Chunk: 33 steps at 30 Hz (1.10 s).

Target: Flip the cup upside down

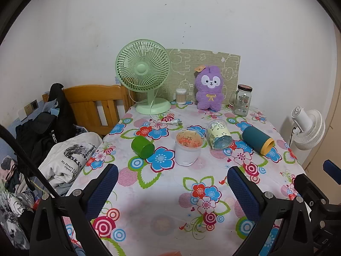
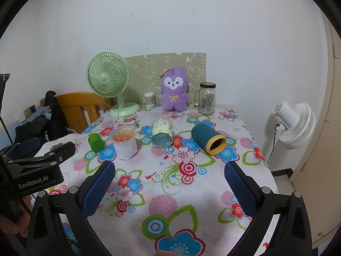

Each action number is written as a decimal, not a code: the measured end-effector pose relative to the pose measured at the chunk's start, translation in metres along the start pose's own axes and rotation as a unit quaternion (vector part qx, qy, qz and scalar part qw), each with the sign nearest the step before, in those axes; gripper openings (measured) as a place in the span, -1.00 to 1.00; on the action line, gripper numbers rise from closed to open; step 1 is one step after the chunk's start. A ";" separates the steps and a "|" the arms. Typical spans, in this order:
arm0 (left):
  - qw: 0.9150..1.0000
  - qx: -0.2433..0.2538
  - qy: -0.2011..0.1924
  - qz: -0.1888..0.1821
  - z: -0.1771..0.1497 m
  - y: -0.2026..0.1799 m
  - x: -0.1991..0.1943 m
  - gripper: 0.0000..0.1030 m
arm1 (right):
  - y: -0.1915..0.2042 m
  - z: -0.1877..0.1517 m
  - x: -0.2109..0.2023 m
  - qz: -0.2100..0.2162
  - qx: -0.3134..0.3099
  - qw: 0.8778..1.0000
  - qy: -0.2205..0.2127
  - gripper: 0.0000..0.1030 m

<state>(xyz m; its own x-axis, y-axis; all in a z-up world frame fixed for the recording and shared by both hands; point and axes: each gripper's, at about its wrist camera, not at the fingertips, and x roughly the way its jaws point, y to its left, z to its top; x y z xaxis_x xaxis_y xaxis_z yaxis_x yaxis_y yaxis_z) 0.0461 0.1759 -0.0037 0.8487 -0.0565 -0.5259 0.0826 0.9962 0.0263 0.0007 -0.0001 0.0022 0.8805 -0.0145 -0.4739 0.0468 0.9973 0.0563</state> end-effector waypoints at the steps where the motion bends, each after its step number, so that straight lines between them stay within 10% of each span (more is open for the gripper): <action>1: 1.000 0.000 0.000 -0.001 0.000 0.001 0.000 1.00 | 0.000 0.000 -0.001 -0.001 0.000 1.000 0.000 1.00; 33: 1.000 -0.002 0.009 0.005 -0.005 0.005 0.007 1.00 | -0.002 -0.003 0.017 0.002 0.003 1.000 0.023 1.00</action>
<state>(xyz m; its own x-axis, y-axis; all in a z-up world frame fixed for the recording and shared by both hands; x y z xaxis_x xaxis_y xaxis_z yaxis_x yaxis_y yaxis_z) 0.0495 0.1804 -0.0116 0.8395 -0.0455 -0.5414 0.0727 0.9969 0.0289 0.0140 -0.0020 -0.0086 0.8576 -0.0068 -0.5143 0.0463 0.9969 0.0640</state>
